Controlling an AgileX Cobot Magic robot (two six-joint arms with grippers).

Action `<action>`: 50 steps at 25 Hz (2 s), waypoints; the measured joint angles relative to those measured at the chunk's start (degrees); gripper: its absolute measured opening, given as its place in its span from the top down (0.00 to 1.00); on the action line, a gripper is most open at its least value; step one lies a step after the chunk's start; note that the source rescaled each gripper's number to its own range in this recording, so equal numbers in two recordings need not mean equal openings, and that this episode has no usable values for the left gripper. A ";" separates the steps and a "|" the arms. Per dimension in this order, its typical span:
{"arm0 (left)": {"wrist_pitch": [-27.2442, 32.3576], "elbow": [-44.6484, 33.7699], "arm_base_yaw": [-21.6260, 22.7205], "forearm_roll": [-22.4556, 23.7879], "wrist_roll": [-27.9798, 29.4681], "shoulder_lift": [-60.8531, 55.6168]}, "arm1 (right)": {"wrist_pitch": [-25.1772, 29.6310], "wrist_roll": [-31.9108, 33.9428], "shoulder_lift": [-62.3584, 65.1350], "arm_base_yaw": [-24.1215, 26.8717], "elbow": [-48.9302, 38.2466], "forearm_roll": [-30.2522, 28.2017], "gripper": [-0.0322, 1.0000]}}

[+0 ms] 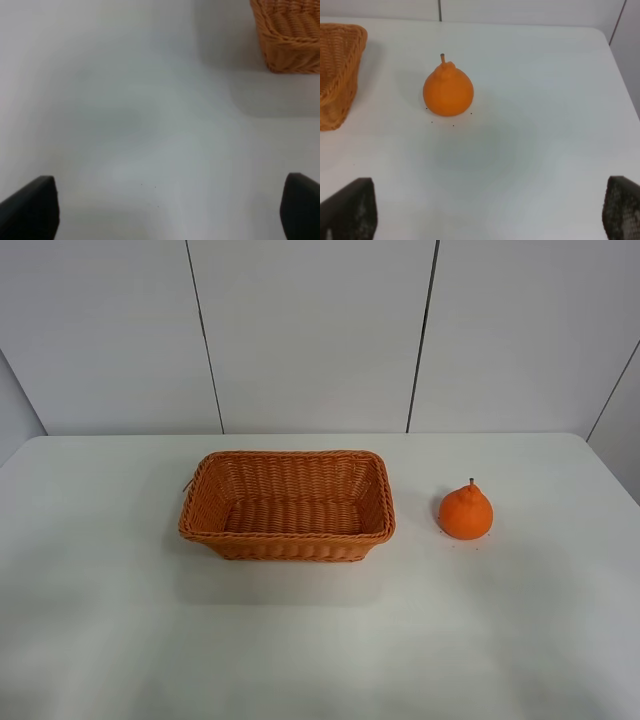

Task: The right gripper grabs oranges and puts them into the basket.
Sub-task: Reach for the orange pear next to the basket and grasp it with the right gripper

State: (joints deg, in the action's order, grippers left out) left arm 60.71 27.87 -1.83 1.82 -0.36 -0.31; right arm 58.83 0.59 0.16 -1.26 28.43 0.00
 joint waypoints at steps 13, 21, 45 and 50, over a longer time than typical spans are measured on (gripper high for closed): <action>0.00 0.00 0.00 0.00 0.00 0.00 | -0.93 0.00 -12.07 0.00 7.46 -0.86 0.00; 0.00 0.00 0.00 0.00 0.00 0.00 | -2.39 0.00 -47.86 0.00 23.47 -0.64 0.00; 0.00 0.00 0.00 0.00 0.00 0.00 | 5.86 -1.33 -119.24 -6.29 66.90 2.13 0.00; 0.00 0.00 0.00 0.00 0.00 0.00 | 3.18 -0.59 -121.85 -6.01 66.92 1.75 0.00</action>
State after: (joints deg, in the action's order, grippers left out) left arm 60.71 27.87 -1.83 1.82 -0.36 -0.31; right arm 62.01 0.00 -121.69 -7.26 95.35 1.75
